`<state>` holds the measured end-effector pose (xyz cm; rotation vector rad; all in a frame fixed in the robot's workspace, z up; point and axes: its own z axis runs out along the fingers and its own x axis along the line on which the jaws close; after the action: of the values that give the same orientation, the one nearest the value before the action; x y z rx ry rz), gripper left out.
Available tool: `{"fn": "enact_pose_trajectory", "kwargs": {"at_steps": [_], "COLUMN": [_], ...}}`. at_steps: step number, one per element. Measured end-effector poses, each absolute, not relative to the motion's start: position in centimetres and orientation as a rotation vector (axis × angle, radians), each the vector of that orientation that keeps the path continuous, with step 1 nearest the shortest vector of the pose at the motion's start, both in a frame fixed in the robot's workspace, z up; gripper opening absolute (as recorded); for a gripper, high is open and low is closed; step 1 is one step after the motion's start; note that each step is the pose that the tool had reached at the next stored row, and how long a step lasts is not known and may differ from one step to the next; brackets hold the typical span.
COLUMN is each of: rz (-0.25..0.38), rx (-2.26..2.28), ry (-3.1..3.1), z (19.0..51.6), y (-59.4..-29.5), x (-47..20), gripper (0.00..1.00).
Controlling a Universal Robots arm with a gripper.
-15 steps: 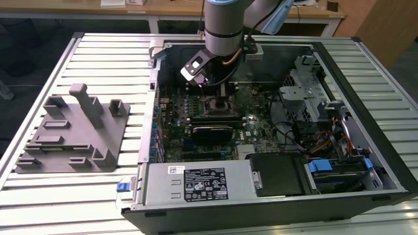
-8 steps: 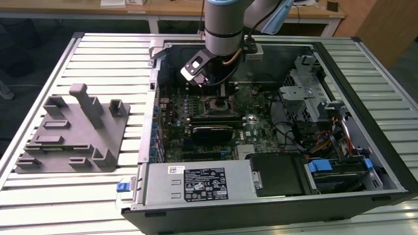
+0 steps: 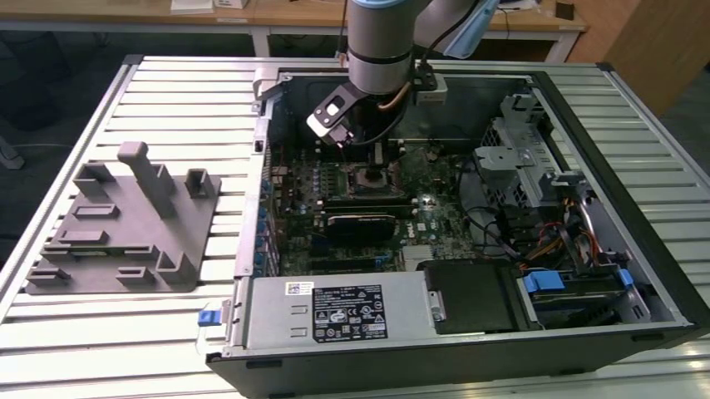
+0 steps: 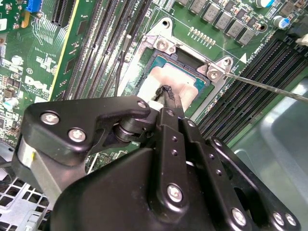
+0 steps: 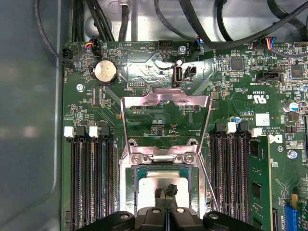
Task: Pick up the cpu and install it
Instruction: 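Place the cpu into insertion slot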
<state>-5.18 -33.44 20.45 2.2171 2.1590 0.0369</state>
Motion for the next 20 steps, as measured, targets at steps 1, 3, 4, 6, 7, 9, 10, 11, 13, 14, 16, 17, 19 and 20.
{"fn": "enact_pose_trajectory", "kwargs": {"at_steps": [1,3,4,6,7,9,10,11,13,14,16,17,19,20], "rz": [0.037,0.037,0.037,0.037,0.038,0.037,0.037,0.037,0.037,0.037,0.038,0.037,0.037,0.037], "rx": [2.217,2.217,2.217,2.217,2.217,2.217,2.217,2.217,2.217,2.217,2.217,2.217,2.217,2.217], "ry": [2.159,2.159,2.159,2.159,2.159,2.159,2.159,2.159,2.159,2.159,2.159,2.159,2.159,2.159], "z": [20.44,20.43,20.42,20.41,20.36,20.35,20.35,20.35,20.34,20.32,20.21,20.16,20.01,19.95], "y": [-33.44,-33.44,-33.44,-33.44,-33.43,-33.44,-33.44,-33.44,-33.44,-33.44,-33.43,-33.44,-33.44,-33.44], "x": [-5.18,-5.18,-5.18,-5.18,-5.18,-5.18,-5.18,-5.18,-5.18,-5.18,-5.18,-5.18,-5.18,-5.18], "gripper": [0.11,0.11,0.11,0.11,0.11,0.11,0.11,0.11,0.11,0.11,0.11,0.11,0.11,0.11]}}
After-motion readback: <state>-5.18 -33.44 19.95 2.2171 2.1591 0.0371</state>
